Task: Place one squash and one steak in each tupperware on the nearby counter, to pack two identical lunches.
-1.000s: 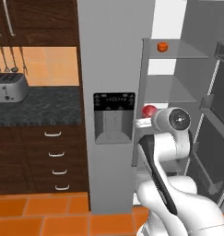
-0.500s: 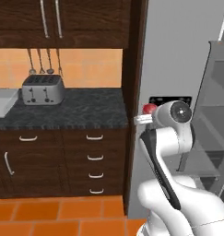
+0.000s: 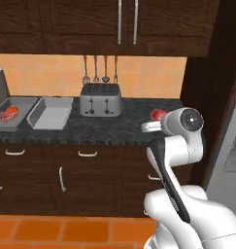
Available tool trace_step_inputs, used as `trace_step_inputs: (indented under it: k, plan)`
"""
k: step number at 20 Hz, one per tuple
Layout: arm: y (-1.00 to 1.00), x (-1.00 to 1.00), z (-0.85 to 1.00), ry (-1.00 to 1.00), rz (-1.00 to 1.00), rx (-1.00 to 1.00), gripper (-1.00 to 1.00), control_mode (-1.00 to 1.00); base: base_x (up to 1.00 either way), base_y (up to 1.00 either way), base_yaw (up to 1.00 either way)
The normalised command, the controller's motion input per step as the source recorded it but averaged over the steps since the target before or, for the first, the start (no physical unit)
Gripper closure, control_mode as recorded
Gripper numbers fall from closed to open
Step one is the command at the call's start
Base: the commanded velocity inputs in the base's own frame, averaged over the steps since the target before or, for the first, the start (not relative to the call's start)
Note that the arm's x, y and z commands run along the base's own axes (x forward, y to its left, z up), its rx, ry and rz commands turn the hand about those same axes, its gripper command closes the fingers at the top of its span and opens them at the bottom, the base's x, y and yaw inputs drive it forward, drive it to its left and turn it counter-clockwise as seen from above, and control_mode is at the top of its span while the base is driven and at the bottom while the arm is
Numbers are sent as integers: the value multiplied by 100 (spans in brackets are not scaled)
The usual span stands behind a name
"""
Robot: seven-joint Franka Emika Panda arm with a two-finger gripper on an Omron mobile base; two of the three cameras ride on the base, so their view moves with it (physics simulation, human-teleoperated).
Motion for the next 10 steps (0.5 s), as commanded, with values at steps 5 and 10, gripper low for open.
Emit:
trace_step_inputs:
  k: [5, 10]
  plan:
    - [0, 0, 0, 0, 0, 0, 100, 100, 100, 100, -2]
    - [0, 0, 0, 0, 0, 0, 100, 100, 92, 100, -13]
